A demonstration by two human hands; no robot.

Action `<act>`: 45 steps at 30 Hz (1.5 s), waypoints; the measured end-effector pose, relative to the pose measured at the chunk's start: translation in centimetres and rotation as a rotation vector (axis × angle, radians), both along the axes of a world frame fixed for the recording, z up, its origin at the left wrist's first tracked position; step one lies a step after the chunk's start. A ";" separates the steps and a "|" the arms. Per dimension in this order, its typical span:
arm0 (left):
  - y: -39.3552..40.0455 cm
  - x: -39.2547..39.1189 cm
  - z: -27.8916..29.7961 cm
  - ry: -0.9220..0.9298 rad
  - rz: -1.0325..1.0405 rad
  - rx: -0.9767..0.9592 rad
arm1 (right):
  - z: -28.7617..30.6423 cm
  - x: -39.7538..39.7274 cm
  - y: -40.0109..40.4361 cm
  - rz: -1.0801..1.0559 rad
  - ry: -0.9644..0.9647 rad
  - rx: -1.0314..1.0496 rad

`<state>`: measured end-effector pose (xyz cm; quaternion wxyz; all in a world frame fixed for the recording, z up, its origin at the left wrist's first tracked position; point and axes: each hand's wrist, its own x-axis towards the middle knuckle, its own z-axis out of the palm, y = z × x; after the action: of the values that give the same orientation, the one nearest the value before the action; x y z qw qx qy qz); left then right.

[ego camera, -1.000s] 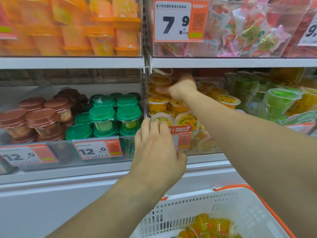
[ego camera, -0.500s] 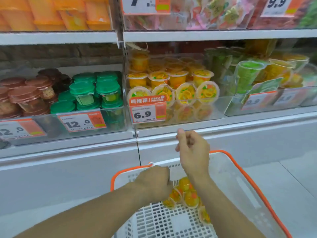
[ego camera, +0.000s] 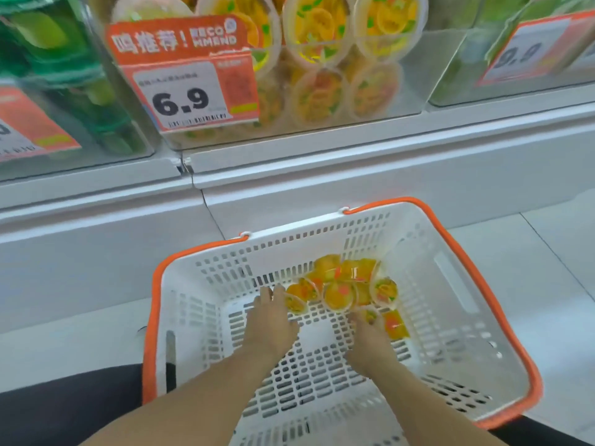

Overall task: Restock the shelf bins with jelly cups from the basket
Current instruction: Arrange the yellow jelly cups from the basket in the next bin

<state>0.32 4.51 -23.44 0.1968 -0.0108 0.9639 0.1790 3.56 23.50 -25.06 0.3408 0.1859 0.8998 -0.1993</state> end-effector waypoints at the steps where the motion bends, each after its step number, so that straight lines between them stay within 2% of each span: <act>1: 0.6 -0.6 -0.8 0.022 0.035 0.039 | -0.2 -0.3 0.1 -0.054 0.060 0.022; 3: 1.7 -1.6 -2.2 0.024 0.115 0.104 | -0.7 -0.7 0.2 -0.106 0.126 0.080; 6: 3.0 -2.7 -3.9 -0.047 0.257 0.205 | -1.5 -0.9 0.4 -0.056 0.144 0.201; 9: 3.1 -3.2 -4.5 -0.106 0.454 0.317 | -2.3 -1.0 0.6 -0.017 0.151 0.223; 12: 1.8 -3.7 -4.5 -0.238 0.564 0.251 | -2.5 -1.2 1.0 -0.033 0.191 0.203; 14: 0.5 -3.7 -3.4 -0.439 0.522 0.187 | -2.2 -0.9 1.2 -0.056 0.166 0.129; 19: -3.2 -3.1 3.0 -0.829 0.326 0.341 | 1.1 -1.3 -1.0 -0.041 -0.176 -0.003; 22: -5.4 -3.5 7.1 -1.037 0.356 0.592 | 5.4 -2.9 -2.2 -0.103 -0.311 -0.290; 24: -6.2 -4.1 10.8 -1.097 0.412 0.789 | 9.6 -4.1 -2.5 -0.176 -0.331 -0.478; 26: -6.5 -4.6 15.2 -1.077 0.373 0.873 | 14.2 -5.3 -2.8 -0.190 -0.258 -0.615; 29: -6.5 -5.3 22.1 -1.039 0.053 0.733 | 22.1 -7.2 -2.8 -0.137 -0.107 -0.736; 31: -6.8 -5.7 26.6 -1.027 -0.127 0.630 | 27.7 -8.0 -2.9 0.012 -0.014 -0.765; 34: -7.4 -5.1 32.1 -0.942 -0.231 0.609 | 35.3 -8.6 -3.3 0.200 0.159 -0.749; 38: -8.0 -3.6 34.9 -0.527 -0.234 0.614 | 41.0 -9.8 -5.4 0.216 0.483 -0.799; 42: -8.8 -2.9 34.5 -0.115 -0.274 0.345 | 41.6 -12.5 -9.0 0.096 0.795 -0.804; 45: -9.0 -3.1 34.2 -0.007 -0.211 0.393 | 41.1 -15.5 -11.9 0.034 0.965 -0.758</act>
<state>-2.83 -4.45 10.80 0.2163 0.1282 0.9055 0.3418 -11.92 11.65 16.06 -0.0596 -0.0740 0.8220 -0.5615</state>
